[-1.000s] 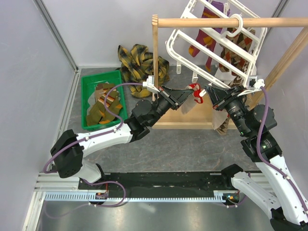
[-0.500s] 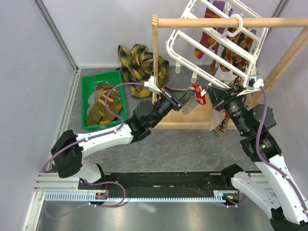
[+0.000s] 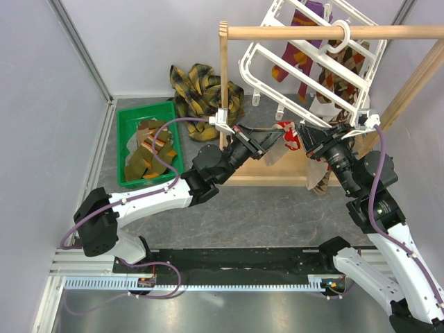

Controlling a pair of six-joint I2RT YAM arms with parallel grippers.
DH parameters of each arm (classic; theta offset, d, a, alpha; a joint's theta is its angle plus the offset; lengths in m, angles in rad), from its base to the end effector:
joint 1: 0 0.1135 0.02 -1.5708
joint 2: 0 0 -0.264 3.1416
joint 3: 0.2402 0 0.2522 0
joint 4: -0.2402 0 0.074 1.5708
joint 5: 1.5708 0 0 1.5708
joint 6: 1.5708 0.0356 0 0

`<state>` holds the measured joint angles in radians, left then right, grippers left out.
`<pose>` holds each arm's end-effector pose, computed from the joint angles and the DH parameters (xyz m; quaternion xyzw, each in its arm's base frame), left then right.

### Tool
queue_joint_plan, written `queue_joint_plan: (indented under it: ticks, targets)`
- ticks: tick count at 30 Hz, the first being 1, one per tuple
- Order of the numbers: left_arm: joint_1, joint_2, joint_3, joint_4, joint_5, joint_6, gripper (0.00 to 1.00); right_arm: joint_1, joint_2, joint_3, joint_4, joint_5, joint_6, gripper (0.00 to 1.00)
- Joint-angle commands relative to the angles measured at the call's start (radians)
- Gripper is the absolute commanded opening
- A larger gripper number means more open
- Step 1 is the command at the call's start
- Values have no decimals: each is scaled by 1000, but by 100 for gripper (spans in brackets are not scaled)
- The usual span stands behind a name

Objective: Clip the socks to the hanger
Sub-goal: Clamp the sock onto the hanger.

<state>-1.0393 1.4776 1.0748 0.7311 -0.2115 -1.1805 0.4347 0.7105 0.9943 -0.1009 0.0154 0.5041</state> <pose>0.1825 -0.2956 0.3706 -0.1264 0.5713 -0.6969 0.4147 0.1327 0.0610 0.4318 0.0281 0.6390 0.3433 0.6878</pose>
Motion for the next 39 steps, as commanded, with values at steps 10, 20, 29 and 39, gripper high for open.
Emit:
queue_joint_plan:
  ticks: [10, 20, 29, 39]
  targets:
    - [-16, 13, 57, 1, -46, 51, 2, -4, -28, 7, 43, -12, -7, 42]
    - [-16, 16, 59, -6, -49, 77, 2, -4, -62, 46, -8, -9, -19, 82]
    - [-16, 3, 48, -16, -62, 127, 12, -4, -101, 102, -115, -41, -114, 93]
    - [-16, 1, 39, -22, -60, 162, 27, -4, -178, 121, -207, -22, -257, 98]
